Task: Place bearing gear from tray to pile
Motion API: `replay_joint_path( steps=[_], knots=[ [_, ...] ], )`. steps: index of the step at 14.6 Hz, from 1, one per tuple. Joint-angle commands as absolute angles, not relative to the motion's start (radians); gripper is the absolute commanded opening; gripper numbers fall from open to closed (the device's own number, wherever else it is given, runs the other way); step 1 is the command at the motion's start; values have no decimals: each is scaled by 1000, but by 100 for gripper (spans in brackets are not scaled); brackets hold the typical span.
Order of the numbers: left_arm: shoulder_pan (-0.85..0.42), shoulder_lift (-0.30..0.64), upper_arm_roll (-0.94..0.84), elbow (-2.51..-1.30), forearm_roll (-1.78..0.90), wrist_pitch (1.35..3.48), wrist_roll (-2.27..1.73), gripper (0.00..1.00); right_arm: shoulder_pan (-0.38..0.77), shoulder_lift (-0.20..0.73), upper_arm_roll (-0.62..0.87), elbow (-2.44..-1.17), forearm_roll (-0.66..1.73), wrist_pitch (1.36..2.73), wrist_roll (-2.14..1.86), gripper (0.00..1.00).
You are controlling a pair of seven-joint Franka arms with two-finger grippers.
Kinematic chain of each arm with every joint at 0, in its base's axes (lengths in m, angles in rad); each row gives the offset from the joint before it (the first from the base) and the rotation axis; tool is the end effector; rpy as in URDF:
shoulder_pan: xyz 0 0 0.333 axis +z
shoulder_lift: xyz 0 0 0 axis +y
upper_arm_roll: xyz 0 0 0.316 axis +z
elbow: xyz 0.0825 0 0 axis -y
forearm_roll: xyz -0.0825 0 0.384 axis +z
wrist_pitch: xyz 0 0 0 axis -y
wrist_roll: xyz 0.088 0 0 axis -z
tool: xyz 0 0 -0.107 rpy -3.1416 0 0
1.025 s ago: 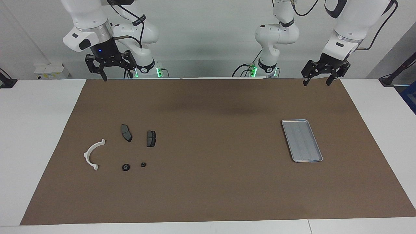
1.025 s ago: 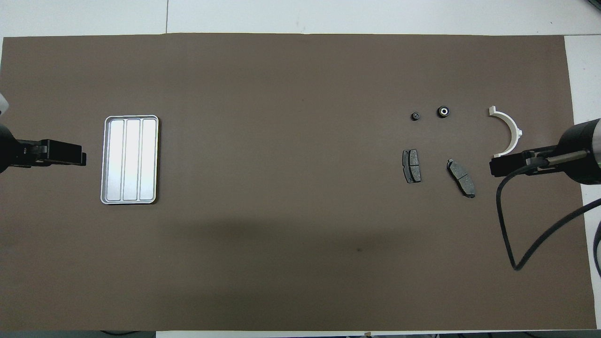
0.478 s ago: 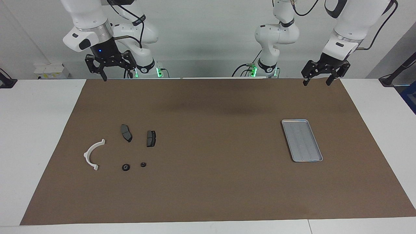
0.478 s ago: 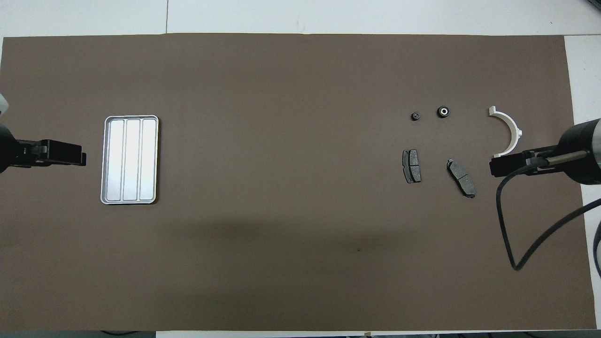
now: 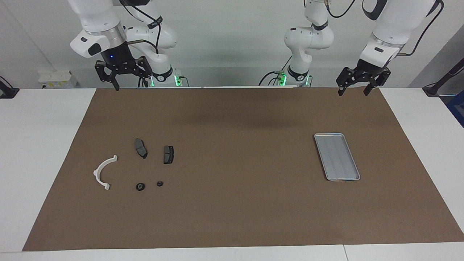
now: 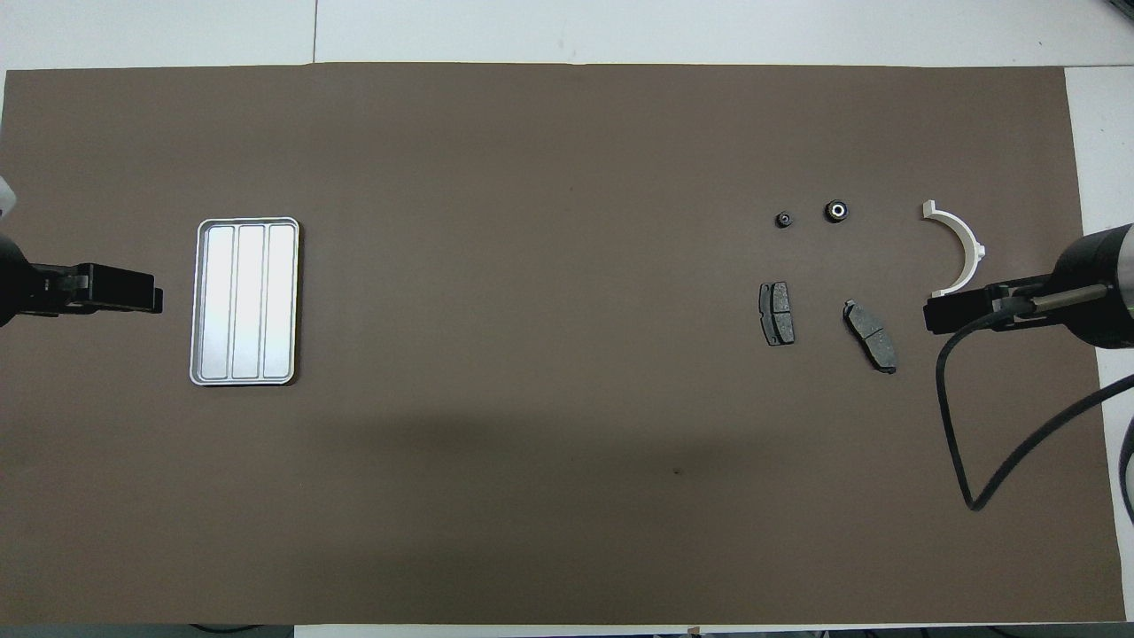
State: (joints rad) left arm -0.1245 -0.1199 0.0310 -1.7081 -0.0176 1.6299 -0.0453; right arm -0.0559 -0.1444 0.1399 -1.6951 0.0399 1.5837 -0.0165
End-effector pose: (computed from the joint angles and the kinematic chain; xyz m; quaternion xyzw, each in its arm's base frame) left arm 0.5195 -0.0495 0.6292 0.9994 -0.0238 0.0200 0.0121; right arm 0.5077 0.0525 0.6430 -0.9986 -0.0497 -0.0155 0.0104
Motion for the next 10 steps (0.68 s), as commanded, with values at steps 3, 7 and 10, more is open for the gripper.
replay_joint_path(
  steps=[3,7,10],
  knots=[
    [-127,-152,34,-1744,-14,1644,-51,100,-77,-144,152,-1701,52,1601,-2,100],
    [-127,-152,35,-1744,-14,1644,-51,100,-90,-144,150,-1701,52,1603,-2,100],
    [-127,-152,35,-1744,-14,1644,-51,100,-138,-144,150,-1703,52,1600,-2,100]
  ],
)
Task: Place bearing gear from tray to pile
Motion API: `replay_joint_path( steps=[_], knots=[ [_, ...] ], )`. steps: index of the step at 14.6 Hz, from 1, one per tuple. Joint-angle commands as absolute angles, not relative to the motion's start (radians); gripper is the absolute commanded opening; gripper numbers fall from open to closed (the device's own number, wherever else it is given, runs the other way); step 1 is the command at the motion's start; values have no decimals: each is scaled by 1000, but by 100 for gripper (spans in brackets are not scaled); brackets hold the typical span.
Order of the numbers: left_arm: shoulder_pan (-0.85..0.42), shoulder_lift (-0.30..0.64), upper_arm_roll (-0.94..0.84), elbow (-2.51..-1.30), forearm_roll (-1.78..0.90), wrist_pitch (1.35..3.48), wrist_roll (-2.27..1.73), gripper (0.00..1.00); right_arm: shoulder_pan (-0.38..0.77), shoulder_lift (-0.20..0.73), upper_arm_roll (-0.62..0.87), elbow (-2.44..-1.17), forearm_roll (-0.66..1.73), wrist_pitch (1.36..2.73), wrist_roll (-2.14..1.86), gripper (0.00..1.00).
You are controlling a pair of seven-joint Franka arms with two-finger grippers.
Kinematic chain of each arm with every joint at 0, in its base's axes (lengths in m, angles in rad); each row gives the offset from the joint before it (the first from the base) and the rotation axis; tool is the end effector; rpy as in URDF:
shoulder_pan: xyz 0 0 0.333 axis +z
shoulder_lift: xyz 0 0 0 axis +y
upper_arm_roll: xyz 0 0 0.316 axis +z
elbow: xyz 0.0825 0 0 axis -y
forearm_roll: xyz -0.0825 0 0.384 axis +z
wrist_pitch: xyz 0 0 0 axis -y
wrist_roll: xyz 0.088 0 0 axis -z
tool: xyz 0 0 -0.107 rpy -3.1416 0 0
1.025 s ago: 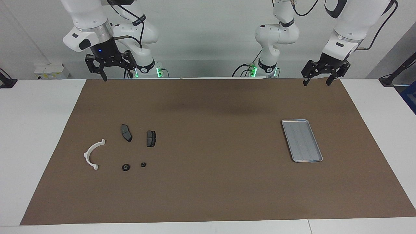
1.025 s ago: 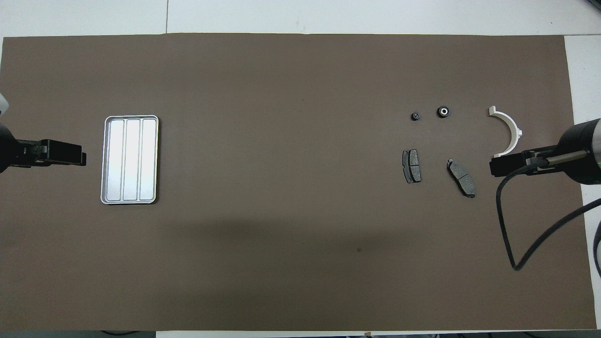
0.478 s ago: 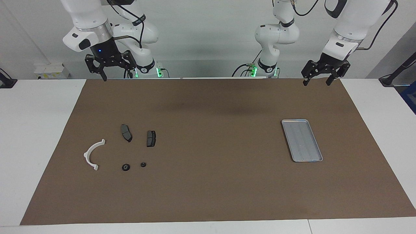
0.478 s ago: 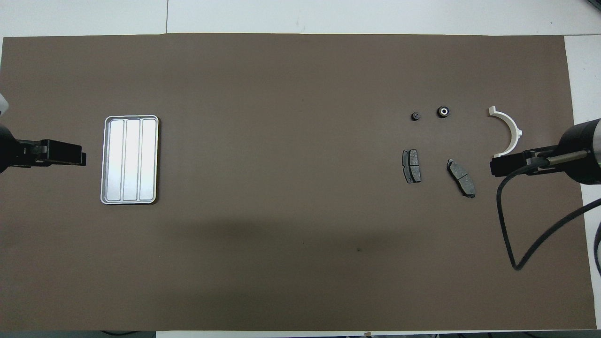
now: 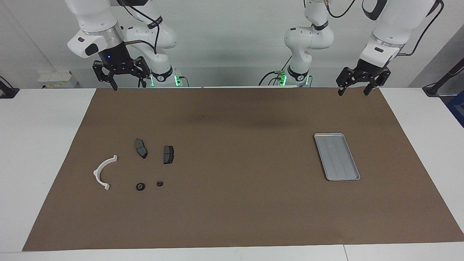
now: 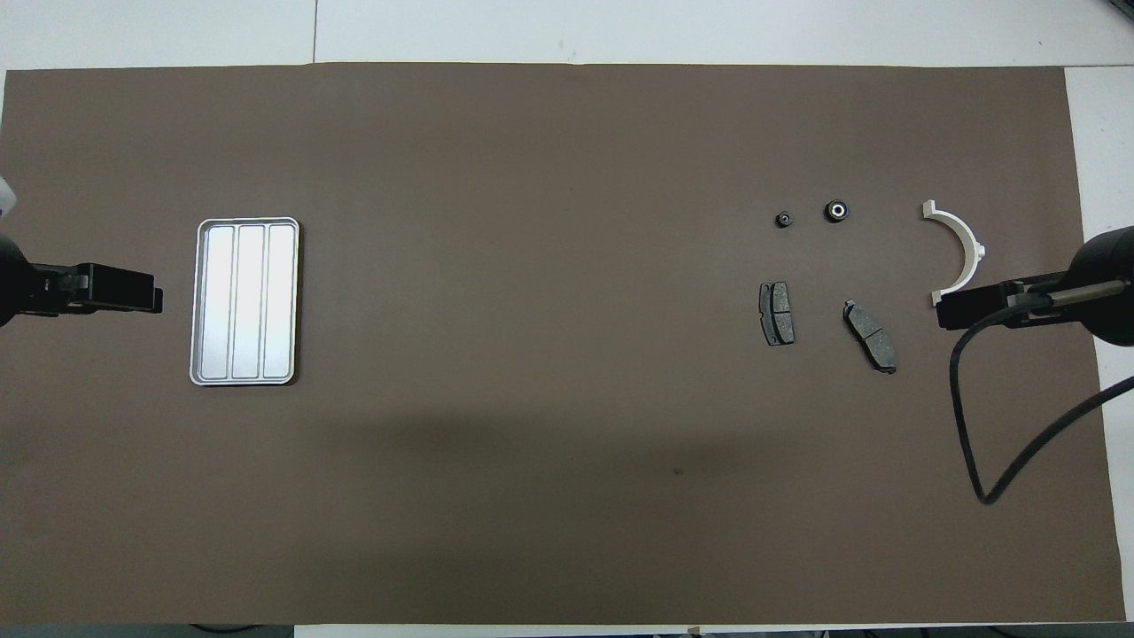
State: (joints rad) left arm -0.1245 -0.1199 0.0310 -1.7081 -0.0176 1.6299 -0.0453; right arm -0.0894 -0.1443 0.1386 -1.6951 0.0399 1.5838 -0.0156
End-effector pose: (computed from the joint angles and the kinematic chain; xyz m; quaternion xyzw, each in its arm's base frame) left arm 0.5195 -0.0495 0.6292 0.9994 -0.0238 0.0200 0.0121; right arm 0.5093 0.0347 0.6429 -0.9993 -0.0319 -0.0156 0.0103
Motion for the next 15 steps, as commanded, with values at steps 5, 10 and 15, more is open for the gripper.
replay_joint_path(
  steps=[5,10,15],
  knots=[
    [-127,-152,34,-1744,-14,1644,-51,100,-158,-144,150,-1706,52,1597,-2,100],
    [-127,-152,35,-1744,-14,1644,-51,100,-182,-144,149,-1704,52,1589,-3,100],
    [-127,-152,35,-1744,-14,1644,-51,100,-213,-164,143,-1697,52,1580,-3,100]
  ],
)
